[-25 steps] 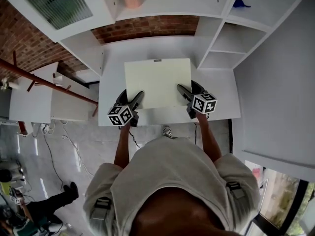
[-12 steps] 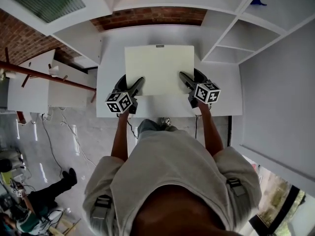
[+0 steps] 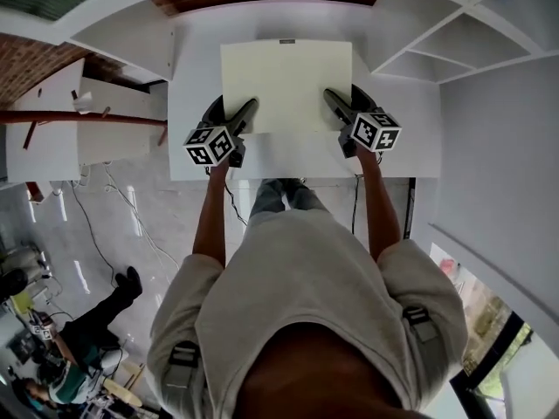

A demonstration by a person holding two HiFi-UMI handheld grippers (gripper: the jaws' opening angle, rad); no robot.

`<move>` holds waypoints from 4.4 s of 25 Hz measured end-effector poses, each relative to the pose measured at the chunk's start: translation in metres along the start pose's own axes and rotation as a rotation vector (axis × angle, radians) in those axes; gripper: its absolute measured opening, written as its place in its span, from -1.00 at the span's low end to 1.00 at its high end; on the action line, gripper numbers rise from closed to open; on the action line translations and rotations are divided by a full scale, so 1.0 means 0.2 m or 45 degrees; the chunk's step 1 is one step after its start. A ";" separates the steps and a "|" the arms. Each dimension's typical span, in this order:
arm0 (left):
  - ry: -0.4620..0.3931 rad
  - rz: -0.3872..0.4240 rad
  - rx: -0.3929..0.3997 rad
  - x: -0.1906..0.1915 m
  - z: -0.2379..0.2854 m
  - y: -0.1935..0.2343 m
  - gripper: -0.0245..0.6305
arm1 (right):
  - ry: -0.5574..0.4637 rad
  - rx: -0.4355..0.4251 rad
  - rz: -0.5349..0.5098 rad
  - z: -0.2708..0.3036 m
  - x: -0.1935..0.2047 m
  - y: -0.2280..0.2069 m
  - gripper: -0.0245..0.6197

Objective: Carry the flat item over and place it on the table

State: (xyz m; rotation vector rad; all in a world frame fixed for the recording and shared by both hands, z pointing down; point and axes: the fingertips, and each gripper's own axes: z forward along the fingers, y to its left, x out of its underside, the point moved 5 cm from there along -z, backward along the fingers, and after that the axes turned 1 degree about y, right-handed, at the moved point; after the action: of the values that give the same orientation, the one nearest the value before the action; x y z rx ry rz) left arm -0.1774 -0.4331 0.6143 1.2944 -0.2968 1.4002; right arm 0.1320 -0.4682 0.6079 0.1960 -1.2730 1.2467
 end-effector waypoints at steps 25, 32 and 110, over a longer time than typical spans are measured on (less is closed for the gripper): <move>0.167 -0.121 -0.018 0.34 0.02 0.18 0.35 | 0.157 0.087 0.145 0.06 0.41 -0.08 0.18; 0.195 -0.146 -0.038 0.41 0.02 0.21 0.35 | 0.198 0.092 0.168 0.09 0.48 -0.11 0.17; -0.106 0.235 -0.041 -0.17 -0.10 0.00 -0.87 | -0.081 0.175 -0.236 -0.05 0.00 0.12 -0.84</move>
State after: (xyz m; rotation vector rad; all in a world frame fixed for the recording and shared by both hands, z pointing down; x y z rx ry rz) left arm -0.1965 -0.4364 0.5795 1.3274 -0.5037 1.4914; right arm 0.1197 -0.4510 0.5926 0.4460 -1.1954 1.1756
